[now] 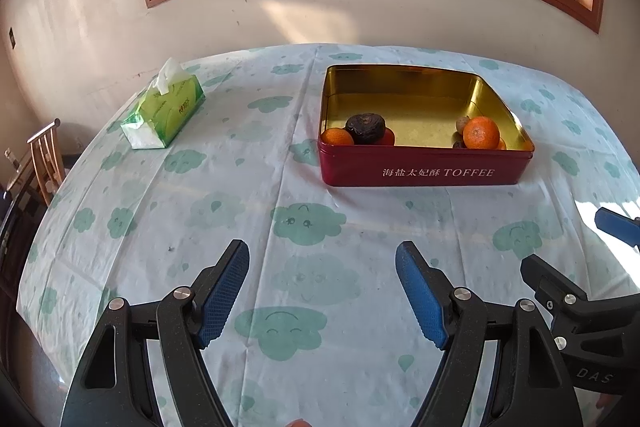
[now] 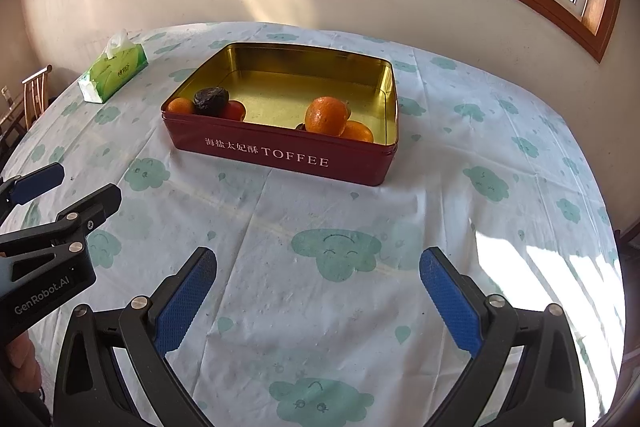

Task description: Organize fruits

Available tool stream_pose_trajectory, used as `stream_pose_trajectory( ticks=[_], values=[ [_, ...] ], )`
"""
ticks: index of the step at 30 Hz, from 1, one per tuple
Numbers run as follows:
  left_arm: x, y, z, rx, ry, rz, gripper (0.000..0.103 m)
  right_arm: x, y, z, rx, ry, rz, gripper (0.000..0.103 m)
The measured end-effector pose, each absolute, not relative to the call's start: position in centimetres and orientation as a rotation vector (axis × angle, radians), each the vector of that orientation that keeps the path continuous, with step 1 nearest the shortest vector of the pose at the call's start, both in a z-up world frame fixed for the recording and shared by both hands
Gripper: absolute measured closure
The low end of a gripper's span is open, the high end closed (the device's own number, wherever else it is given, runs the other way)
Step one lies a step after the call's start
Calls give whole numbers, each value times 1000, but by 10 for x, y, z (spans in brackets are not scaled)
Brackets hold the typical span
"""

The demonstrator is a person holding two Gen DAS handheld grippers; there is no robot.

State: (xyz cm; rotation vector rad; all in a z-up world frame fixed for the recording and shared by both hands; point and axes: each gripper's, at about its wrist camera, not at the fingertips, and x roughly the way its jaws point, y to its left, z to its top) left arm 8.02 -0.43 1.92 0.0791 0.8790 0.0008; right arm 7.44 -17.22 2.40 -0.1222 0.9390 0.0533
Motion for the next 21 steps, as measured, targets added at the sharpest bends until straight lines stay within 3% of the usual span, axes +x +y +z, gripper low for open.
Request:
stream_pose_trajectory(
  ticks=[21],
  values=[
    [82,-2,15,64,892,-1,27,73,-168,21,-140,945,60,2]
  ],
)
